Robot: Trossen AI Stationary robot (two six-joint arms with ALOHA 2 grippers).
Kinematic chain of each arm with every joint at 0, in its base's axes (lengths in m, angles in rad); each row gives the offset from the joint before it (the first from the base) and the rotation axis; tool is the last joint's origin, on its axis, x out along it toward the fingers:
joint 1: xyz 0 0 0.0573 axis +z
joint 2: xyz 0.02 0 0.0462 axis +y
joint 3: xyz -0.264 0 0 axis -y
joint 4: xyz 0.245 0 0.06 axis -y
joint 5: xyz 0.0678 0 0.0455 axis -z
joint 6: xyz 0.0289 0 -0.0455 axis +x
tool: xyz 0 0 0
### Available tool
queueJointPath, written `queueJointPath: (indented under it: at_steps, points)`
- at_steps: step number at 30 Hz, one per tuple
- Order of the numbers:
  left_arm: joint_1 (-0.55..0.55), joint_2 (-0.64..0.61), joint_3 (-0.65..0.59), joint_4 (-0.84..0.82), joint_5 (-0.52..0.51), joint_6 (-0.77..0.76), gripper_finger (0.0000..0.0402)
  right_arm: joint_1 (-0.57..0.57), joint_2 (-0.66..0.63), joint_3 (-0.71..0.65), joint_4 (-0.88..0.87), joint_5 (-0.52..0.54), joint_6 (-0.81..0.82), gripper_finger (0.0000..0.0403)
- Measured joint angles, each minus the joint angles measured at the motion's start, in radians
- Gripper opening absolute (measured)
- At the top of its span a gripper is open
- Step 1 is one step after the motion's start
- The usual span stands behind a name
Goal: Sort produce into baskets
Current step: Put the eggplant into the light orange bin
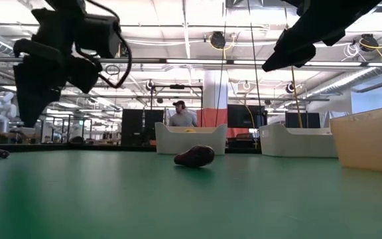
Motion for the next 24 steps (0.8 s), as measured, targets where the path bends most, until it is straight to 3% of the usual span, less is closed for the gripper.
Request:
queueJointPath:
  at_steps: [11, 24]
  points:
    - [-0.193, 0.028, -0.004, 0.006, -0.111, -0.141, 0.021, 0.0, 0.001, 0.0, 0.009, 0.0, 0.005, 0.027]
    - [-0.239, 0.173, -0.116, 0.027, -0.093, -0.17, 0.021, 0.0, 0.001, 0.001, 0.012, 0.001, 0.017, 0.027]
